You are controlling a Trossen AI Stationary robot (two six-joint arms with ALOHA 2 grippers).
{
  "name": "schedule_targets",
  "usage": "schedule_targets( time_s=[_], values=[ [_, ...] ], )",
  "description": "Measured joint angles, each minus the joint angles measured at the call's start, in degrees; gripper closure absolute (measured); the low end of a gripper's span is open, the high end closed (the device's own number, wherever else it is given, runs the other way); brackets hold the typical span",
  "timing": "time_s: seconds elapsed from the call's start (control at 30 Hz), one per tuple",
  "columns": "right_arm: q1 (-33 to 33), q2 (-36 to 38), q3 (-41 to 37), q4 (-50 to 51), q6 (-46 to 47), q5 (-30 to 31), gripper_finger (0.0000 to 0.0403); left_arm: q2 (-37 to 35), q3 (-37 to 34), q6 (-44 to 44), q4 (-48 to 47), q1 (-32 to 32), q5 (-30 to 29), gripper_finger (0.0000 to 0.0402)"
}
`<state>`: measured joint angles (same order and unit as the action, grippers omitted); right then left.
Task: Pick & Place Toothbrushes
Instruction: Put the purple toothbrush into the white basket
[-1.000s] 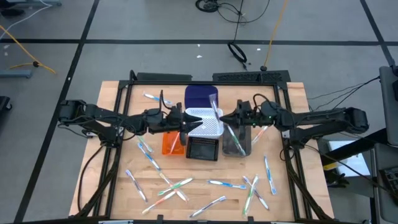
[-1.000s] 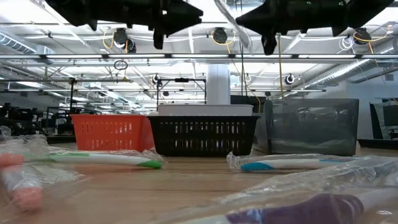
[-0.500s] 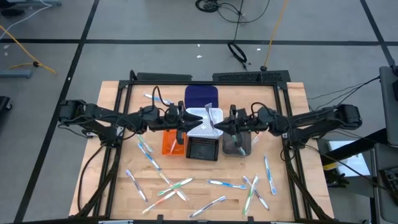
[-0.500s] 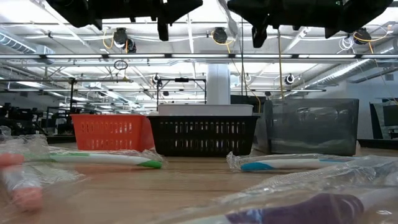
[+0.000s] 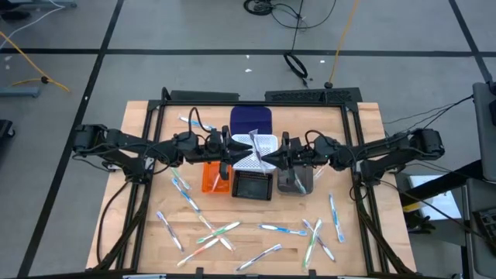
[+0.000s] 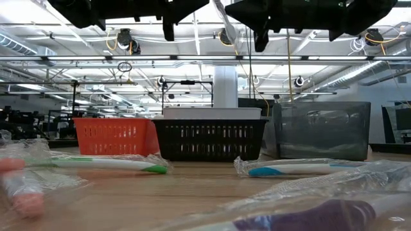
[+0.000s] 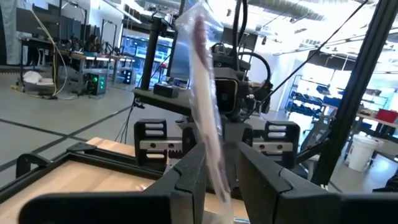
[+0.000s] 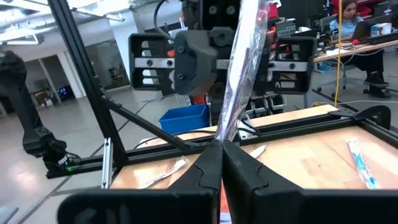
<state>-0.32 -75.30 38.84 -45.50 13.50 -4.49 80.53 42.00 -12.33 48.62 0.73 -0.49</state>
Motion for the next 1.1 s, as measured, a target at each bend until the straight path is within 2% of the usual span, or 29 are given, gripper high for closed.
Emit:
schedule_targets(
  time_s=[0.2, 0.37, 1.1],
  values=[
    [0.88, -0.64, 0.98, 0.97, -2.02, -0.04, 0.0403, 0.02, 0.0, 0.13, 0.11, 0.0, 0.08, 0.0313],
    [0.84, -0.64, 0.97, 1.08, -2.35, -0.04, 0.0403, 0.09, 0.0, 1.74, 2.32, -0.23, 3.9, 0.0313],
    [0.84, -0.64, 0.97, 1.15, -2.26, -0.07, 0.0403, 0.5, 0.0, 1.1, 4.3, 0.52, 3.45, 0.0313]
  ],
)
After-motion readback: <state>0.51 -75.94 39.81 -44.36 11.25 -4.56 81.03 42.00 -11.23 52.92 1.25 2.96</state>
